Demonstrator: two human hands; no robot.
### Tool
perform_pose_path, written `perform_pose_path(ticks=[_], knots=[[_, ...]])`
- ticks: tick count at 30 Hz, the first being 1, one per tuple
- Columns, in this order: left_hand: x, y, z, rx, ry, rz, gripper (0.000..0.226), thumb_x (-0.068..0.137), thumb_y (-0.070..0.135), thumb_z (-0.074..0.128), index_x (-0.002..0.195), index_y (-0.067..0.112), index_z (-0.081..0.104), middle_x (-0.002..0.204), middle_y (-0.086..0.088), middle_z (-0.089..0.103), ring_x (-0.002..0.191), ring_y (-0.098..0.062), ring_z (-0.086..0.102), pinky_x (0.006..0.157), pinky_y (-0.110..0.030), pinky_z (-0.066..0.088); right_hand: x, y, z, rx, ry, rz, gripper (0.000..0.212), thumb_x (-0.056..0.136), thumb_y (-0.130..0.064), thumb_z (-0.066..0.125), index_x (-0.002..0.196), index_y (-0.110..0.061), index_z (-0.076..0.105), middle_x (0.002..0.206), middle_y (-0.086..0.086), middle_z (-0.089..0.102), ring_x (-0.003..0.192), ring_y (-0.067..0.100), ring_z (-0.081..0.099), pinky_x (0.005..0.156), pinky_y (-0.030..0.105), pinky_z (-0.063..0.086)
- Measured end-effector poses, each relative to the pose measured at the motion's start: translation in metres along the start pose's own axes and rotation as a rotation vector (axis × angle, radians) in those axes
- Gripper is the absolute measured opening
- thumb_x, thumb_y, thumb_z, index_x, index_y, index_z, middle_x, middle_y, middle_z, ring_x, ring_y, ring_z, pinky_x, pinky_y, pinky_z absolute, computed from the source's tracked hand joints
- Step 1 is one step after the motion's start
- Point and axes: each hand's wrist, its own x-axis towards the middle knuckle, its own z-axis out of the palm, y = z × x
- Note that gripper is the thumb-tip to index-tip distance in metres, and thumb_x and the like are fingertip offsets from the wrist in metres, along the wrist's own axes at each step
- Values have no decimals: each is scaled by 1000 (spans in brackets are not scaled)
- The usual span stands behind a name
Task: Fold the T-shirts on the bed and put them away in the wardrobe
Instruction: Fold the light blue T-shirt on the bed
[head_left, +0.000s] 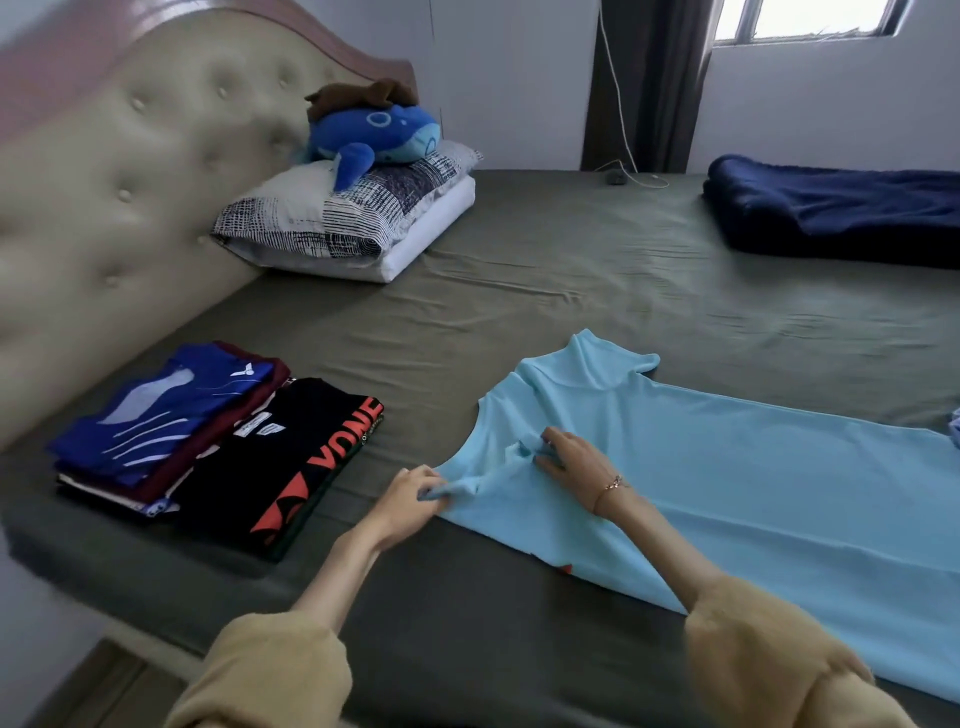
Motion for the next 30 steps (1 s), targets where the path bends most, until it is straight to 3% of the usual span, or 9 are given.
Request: perform_pose_path(ticks=[5, 7, 9, 11, 14, 19, 24, 27, 30], knots=[[12, -5, 2, -337, 60, -218, 26, 92, 33, 56, 70, 19, 53, 94, -3, 53, 96, -17, 46, 75, -27, 32, 11, 10, -9, -61, -85, 249, 66, 81, -49, 62, 134, -20, 35, 126, -1, 50, 123, 23, 43, 93, 36, 36], [14, -10, 5, -371, 64, -262, 26, 79, 47, 59, 73, 21, 55, 101, -5, 56, 98, -19, 51, 79, -29, 34, 15, 17, -8, -80, -137, 322, 52, 76, -57, 64, 109, -21, 47, 106, -4, 53, 111, 23, 46, 85, 35, 37], [13, -11, 7, -360, 80, -289, 29, 64, 49, 56, 77, 22, 57, 108, -7, 54, 102, -20, 52, 83, -30, 37, 17, 20, -7, -93, -157, 343, 42, 78, -61, 60, 76, -24, 38, 83, -6, 47, 94, 19, 43, 78, 34, 32], [12, -11, 10, -353, 102, -287, 31, 57, 45, 54, 76, 22, 56, 107, -7, 52, 102, -20, 50, 85, -30, 36, 18, 20, -6, -71, -166, 336, 43, 84, -58, 55, 68, -23, 35, 81, -4, 47, 91, 18, 43, 78, 34, 29], [13, -11, 12, -361, 115, -267, 32, 52, 44, 53, 75, 21, 55, 99, -3, 49, 100, -20, 48, 82, -29, 35, 20, 17, -6, 17, -89, 309, 38, 94, -42, 49, 64, -23, 36, 74, -4, 46, 83, 19, 45, 77, 32, 27], [15, -16, 14, -351, 135, -256, 45, 42, 54, 48, 74, 23, 54, 97, -3, 52, 97, -16, 46, 78, -27, 33, 27, 26, -9, 339, 217, 393, 42, 97, -24, 46, 58, -17, 32, 68, 9, 48, 73, 26, 44, 63, 31, 27], [14, -19, 13, -377, 127, -234, 47, 41, 53, 44, 72, 19, 53, 107, -5, 56, 95, -12, 44, 74, -23, 33, 32, 28, -12, 462, 174, 527, 49, 97, -40, 45, 59, -13, 29, 65, 8, 38, 73, 23, 38, 60, 33, 24], [12, -15, 15, -382, 139, -220, 40, 45, 51, 45, 68, 19, 51, 104, 1, 56, 100, -14, 43, 78, -26, 32, 34, 28, -10, 628, 54, 551, 37, 81, -45, 67, 69, -12, 53, 73, 6, 53, 73, 24, 51, 69, 33, 42], [10, -12, 16, -375, 142, -220, 28, 54, 44, 45, 67, 20, 50, 99, 4, 52, 105, -17, 42, 84, -29, 31, 30, 25, -11, 776, -34, 476, 25, 77, -30, 75, 84, -10, 62, 82, 5, 63, 78, 22, 59, 80, 35, 49]])
